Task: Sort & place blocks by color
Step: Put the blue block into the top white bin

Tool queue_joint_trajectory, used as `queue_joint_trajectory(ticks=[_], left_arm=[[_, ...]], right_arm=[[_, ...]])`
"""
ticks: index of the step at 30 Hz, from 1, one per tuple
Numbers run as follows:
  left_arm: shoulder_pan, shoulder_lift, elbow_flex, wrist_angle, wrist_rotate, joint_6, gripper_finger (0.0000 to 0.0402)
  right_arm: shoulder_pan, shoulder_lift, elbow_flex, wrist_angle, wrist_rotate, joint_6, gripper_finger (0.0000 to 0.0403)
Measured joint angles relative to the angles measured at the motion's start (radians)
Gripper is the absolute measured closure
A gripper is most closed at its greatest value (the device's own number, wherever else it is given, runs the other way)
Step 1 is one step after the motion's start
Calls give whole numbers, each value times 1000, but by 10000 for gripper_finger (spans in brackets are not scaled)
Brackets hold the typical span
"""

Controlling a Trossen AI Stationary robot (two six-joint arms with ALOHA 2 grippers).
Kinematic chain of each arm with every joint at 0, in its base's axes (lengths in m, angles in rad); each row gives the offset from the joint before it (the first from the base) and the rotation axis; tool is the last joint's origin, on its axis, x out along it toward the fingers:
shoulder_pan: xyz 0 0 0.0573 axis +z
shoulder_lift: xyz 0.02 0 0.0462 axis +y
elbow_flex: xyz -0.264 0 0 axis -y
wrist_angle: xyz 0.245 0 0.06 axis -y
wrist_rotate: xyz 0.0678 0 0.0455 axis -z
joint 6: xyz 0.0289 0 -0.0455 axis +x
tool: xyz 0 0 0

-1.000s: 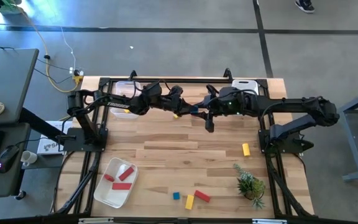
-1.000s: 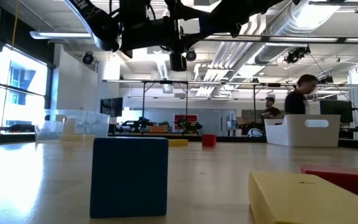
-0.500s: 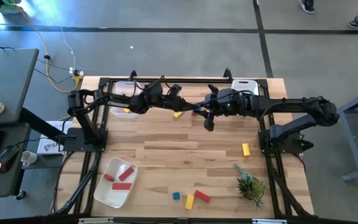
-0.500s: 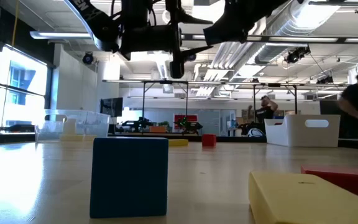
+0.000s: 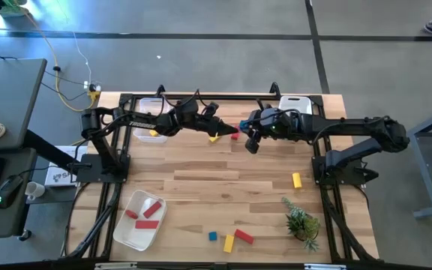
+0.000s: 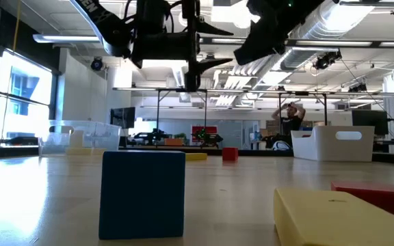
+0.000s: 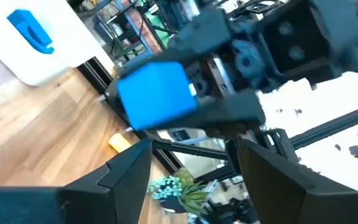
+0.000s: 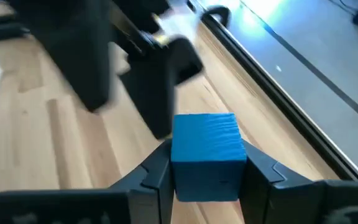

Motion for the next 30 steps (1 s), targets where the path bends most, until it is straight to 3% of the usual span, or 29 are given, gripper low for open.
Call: queue_joint_trajectory(ticks=[7,13,24,30], left_arm=[[1,0,0,-81,-2,145,174],[1,0,0,-262,-31,257,174],[1,0,-1,-529,-309,472,174],[1,0,-1,-621,-424,548,174]], right_arm=[[-63,0,0,-169,135,190,297],[-171,0,0,-386,136,392,297],[-377,0,0,-645,95,450,297],[-494,0,0,-654,-27,398,297]])
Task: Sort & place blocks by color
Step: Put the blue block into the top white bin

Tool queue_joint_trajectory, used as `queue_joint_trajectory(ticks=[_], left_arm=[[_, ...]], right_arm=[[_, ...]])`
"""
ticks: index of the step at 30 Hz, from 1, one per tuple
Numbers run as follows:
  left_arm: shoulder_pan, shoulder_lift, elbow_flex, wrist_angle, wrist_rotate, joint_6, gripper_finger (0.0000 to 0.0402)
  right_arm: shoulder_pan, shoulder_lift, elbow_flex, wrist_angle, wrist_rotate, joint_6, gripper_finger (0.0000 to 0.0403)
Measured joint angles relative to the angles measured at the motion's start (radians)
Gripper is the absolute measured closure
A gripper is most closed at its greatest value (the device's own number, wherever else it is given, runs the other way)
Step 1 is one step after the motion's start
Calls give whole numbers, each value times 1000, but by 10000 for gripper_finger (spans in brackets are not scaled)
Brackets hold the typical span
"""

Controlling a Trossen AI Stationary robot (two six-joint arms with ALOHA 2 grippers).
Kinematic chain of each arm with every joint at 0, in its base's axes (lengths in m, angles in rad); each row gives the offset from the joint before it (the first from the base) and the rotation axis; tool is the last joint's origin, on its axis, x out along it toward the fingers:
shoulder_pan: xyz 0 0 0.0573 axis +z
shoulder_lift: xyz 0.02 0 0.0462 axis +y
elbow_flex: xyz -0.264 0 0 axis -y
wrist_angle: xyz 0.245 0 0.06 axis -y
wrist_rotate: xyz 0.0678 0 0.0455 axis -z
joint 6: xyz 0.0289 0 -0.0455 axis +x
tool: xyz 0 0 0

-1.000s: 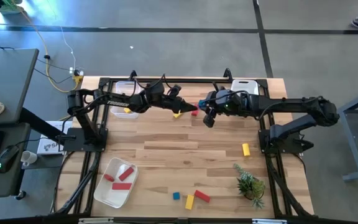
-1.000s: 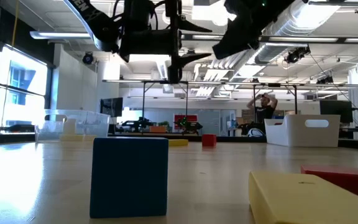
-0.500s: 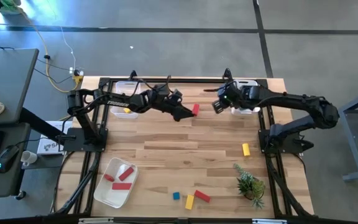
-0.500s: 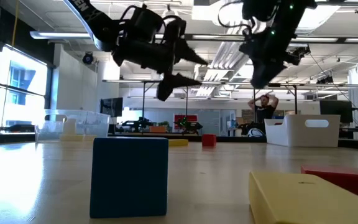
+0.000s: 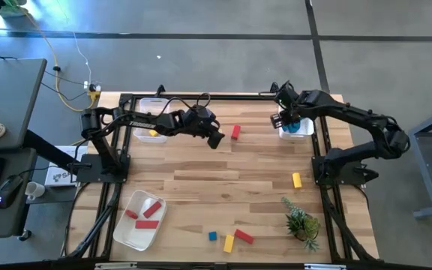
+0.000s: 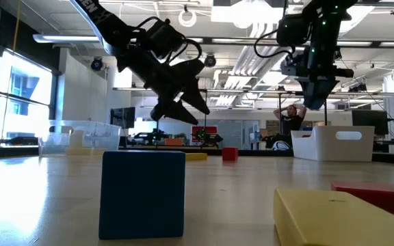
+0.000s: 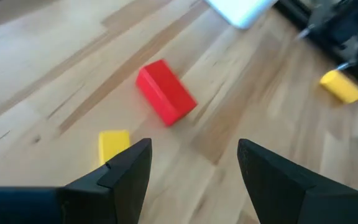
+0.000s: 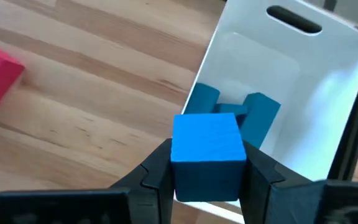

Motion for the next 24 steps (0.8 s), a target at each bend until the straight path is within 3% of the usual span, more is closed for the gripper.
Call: queue_joint_trajectory(ticks=[12,24], left_arm=[[11,0,0,-144,-109,70,174],[11,53,-1,-175,-112,71,174]], right_arm=[[-185,70,0,-15,-62,-85,294],[-194,189,0,-10,-138,-105,289]])
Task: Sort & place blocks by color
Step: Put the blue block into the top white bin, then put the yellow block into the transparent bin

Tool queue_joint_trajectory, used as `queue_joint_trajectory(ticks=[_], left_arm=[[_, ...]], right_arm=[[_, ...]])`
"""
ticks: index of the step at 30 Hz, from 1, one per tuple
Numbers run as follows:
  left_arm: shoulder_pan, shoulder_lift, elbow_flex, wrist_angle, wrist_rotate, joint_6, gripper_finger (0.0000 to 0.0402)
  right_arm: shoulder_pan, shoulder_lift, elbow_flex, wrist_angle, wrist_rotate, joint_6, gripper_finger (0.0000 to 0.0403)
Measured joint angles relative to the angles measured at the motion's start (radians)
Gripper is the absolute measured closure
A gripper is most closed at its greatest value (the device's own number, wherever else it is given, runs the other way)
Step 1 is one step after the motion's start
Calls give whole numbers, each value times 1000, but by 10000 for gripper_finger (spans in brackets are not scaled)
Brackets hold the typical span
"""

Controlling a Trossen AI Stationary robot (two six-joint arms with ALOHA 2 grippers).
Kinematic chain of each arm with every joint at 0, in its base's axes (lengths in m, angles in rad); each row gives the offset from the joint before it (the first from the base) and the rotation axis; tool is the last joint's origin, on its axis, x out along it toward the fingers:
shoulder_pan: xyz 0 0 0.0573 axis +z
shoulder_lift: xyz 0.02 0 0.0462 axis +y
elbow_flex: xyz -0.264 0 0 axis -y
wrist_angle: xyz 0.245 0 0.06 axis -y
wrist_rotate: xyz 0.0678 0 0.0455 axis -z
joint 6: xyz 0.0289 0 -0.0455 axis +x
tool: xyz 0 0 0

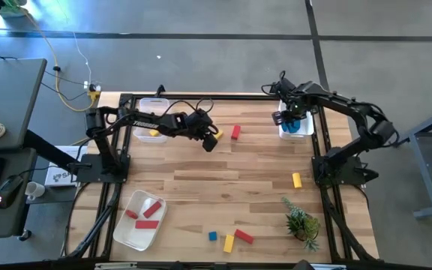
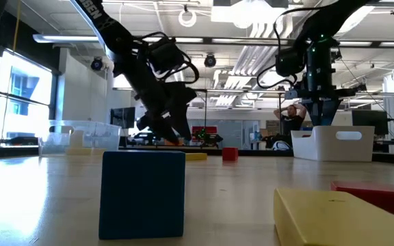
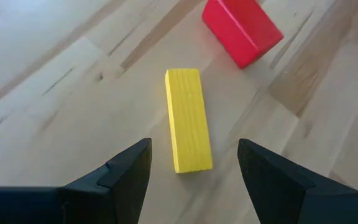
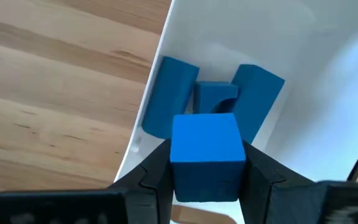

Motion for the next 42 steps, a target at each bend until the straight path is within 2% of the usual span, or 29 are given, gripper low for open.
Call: queue_joint_trajectory(ticks=[7,12,25,34,37,42], left_arm=[[0,49,0,22,4,0,174],[0,62,1,30,1,44,174],[6,62,1,55,-24,79,174],[1,136,5,104,-30,56,174],[-9,149,5,107,-67,63,174],[-13,151,4,102,-100,158,202]], right_arm=[[31,0,0,19,27,9,243],[40,-1,0,25,39,9,225],[40,-1,0,72,39,9,222],[40,-1,0,83,40,7,222],[40,-2,0,84,40,1,222],[40,-2,0,85,40,0,222]])
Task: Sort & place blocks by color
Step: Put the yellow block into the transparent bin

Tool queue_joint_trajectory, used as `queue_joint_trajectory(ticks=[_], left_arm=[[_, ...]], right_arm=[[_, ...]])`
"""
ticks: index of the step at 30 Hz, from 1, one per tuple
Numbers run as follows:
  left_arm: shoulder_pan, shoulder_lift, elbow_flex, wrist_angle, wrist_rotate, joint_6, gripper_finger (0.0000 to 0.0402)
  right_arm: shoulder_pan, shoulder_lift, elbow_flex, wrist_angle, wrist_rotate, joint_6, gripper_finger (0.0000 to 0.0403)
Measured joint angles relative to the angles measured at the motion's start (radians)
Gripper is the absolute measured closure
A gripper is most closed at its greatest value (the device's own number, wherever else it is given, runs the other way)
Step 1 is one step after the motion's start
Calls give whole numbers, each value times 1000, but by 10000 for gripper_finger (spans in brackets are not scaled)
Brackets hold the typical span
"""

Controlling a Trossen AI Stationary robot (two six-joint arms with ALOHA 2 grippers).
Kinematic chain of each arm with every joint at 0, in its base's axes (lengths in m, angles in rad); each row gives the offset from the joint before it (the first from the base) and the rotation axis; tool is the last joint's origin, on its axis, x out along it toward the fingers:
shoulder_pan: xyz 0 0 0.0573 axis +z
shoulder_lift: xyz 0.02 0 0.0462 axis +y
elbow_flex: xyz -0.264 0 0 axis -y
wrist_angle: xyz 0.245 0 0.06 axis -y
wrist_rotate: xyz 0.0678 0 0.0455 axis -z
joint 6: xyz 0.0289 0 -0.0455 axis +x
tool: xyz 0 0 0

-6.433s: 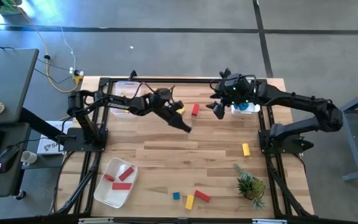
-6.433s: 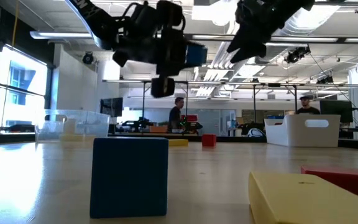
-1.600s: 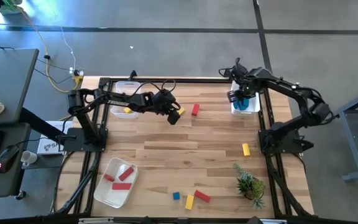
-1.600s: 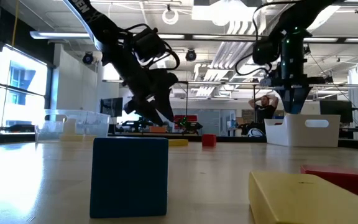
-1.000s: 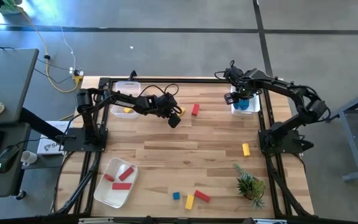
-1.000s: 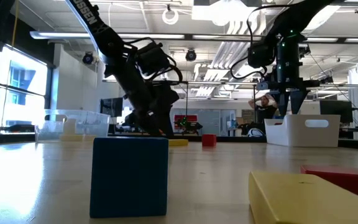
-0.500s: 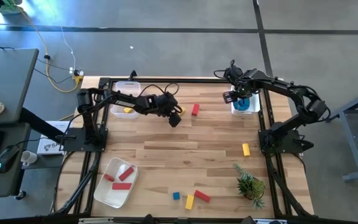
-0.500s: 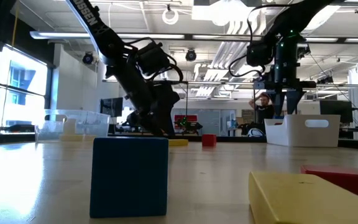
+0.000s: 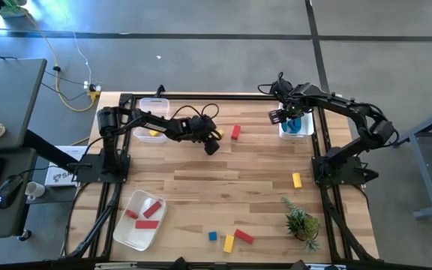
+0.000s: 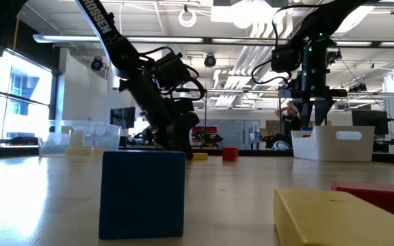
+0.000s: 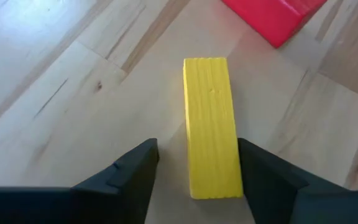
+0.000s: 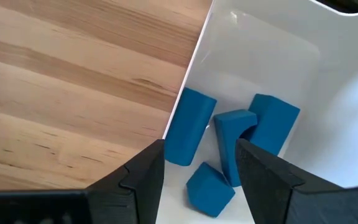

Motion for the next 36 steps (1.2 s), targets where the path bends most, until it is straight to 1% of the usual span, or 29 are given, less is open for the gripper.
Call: queue_joint_trajectory(ticks=[3,6,9,15,19,23,27,29,36], left_arm=[[1,1,0,0,-2,11,240],[2,2,-1,0,-3,12,289],[3,-9,-1,-7,25,2,331],[8,-60,-8,-38,69,-1,332],[37,-128,-6,-61,101,-26,332],[68,-209,-6,-158,96,-27,332],[107,-314,-6,-263,62,-4,332],[133,-370,-6,-309,28,18,332],[243,-558,-5,-578,-164,28,332]], right_arm=[[0,0,0,1,0,-1,222],[0,0,0,1,0,-2,222],[0,0,0,1,0,-2,222],[0,0,0,1,0,-2,222],[0,0,0,3,0,-2,222],[0,0,0,5,0,-2,222],[0,0,0,5,0,-2,222],[0,0,0,8,0,-3,222],[8,0,0,9,-8,-10,222]])
